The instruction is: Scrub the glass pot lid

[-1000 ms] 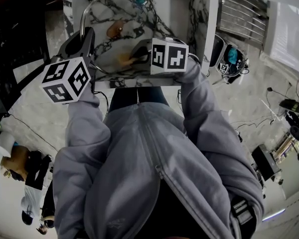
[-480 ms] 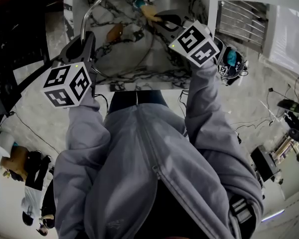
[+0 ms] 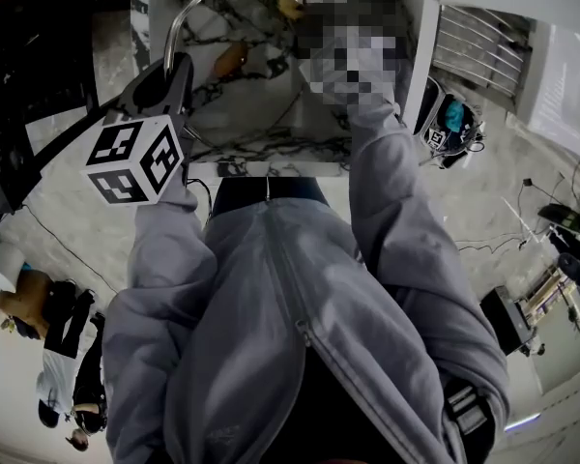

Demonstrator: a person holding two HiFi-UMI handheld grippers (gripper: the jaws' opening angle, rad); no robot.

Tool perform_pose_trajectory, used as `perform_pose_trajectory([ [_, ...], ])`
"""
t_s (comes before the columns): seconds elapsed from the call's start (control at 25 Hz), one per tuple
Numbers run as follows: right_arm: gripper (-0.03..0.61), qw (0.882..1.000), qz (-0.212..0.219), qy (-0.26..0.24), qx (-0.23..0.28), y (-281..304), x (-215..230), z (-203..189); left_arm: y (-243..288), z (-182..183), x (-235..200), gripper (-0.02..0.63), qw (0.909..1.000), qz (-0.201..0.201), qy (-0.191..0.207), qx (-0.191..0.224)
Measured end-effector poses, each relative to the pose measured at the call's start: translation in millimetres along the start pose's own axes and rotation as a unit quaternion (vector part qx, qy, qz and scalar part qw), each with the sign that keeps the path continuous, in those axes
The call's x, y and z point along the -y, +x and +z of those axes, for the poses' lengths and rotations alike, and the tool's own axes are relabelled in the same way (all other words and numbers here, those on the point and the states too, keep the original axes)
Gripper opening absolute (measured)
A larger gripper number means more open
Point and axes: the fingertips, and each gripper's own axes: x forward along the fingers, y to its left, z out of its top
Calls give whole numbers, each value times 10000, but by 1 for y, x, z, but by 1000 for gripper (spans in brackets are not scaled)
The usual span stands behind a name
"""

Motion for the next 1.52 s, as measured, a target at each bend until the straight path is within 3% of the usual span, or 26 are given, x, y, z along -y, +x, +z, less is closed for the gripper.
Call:
perform_pose_trajectory([
  [0.44, 54, 9965, 657, -381, -349, 24, -37, -21, 3, -3, -6, 40, 9999, 109, -90, -47],
  [0.96, 54, 9832, 1635, -577, -579, -2, -126, -44, -1, -7, -11, 40, 9997, 212, -113, 0],
  [1.52, 54, 9458, 3029, -816, -840, -31, -199, -46, -5, -6, -6, 40, 9996, 220, -98, 113],
])
